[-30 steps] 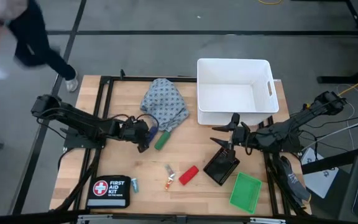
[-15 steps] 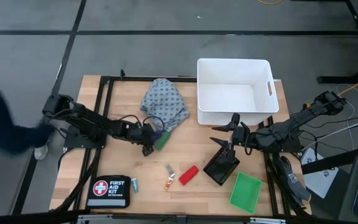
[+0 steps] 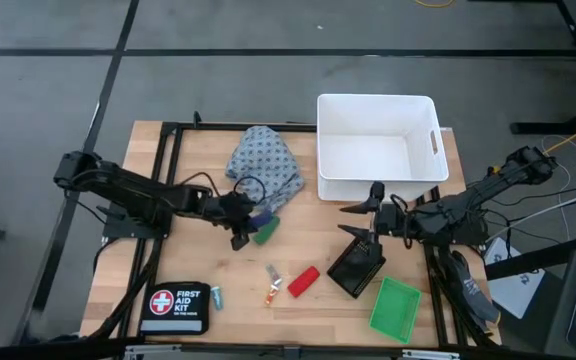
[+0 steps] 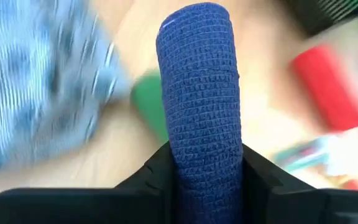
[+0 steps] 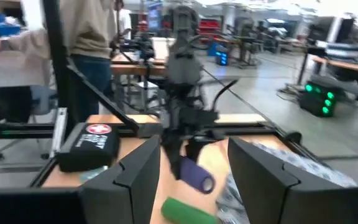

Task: Pick & Place Medicine items
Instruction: Put the blue bandage into the black bin

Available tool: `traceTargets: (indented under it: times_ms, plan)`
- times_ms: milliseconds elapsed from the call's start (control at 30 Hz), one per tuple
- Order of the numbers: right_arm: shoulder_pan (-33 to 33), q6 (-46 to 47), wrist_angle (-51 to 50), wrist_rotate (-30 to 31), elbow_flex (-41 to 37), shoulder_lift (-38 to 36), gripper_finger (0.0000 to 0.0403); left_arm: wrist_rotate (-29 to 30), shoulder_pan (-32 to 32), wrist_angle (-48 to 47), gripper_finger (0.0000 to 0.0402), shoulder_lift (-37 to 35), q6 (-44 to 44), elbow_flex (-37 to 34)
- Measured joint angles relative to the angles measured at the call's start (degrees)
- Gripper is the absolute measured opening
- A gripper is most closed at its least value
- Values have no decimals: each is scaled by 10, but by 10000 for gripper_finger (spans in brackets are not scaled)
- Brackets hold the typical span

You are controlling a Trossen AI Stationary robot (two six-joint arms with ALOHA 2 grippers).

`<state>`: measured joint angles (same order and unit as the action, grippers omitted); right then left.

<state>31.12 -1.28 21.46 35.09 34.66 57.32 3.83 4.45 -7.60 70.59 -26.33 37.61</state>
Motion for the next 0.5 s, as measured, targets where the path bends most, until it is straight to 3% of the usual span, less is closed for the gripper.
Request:
traceTargets:
  times_ms: [200,267,500]
  plan:
    - [96,0,-97,24,12,-79,190,-23,0,0,119,1,76,78]
    - [130,9,-119,46,12,-114,190,-25,4,2,119,20,101,104]
    - [214,-70,-196,29,13,-181,190,-24,28,3,122,138,161,221]
